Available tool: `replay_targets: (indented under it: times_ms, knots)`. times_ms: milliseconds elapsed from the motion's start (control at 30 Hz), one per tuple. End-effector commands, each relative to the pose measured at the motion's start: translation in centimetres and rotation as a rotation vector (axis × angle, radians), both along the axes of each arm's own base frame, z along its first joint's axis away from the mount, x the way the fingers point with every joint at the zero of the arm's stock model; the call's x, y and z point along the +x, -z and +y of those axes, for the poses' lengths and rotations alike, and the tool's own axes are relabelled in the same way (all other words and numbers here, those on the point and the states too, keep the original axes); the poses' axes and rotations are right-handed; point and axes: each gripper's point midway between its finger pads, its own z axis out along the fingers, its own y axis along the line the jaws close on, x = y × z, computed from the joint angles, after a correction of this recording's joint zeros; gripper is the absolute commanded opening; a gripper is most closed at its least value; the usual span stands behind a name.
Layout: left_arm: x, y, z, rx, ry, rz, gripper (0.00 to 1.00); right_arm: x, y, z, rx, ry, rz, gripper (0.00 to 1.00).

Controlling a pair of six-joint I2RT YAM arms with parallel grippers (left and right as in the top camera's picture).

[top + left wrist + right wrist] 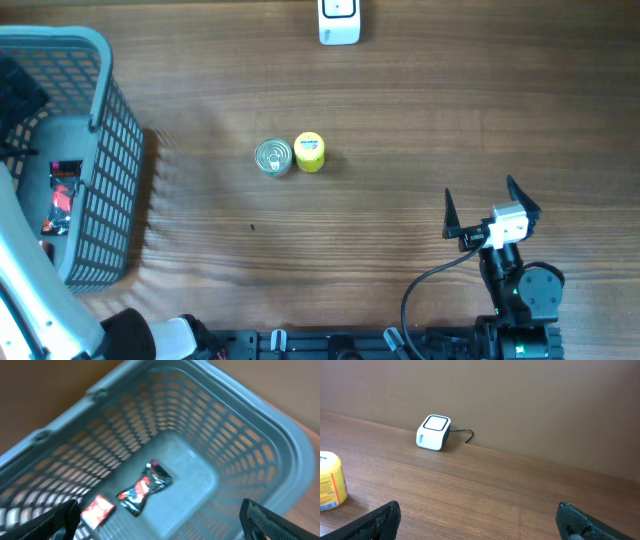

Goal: Scan the item barcode
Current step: 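Move the left gripper back into the basket over the hex wrench package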

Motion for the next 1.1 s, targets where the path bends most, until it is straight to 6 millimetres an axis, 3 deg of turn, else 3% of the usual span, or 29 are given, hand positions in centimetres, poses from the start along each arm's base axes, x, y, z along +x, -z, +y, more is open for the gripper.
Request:
replay_targets:
  times_ms: [0,167,333,667,767,1067]
  knots:
    - [2.7,2.8,-2.3,-0.027,0.362,0.101,0.99,0.0,0.0,-0.1,0.018,0.009,0.0,1.0]
    - [3.8,8.1,-1.1,-0.046,0.447,0.271,1.0,0.0,0.0,-0.1,0.018,0.01,0.0,1.0]
    - [3.7,13.0,0.7,-0.131,0.401,0.371,1.0,0.0,0.0,-0.1,0.018,0.009,0.0,1.0]
    - [2.5,15.6,2.3,-0.312,0.464,0.252,1.0,0.0,0.0,-0.1,0.018,0.009,0.0,1.0]
    - [1.7,17.6,3.6,-0.349,0.449,0.227,1.0,0.0,0.0,-0.1,0.018,0.009,0.0,1.0]
    - [0.8,23.6,4.8,-0.35,0.427,0.274,1.0,0.0,0.0,-0.1,0.018,0.009,0.0,1.0]
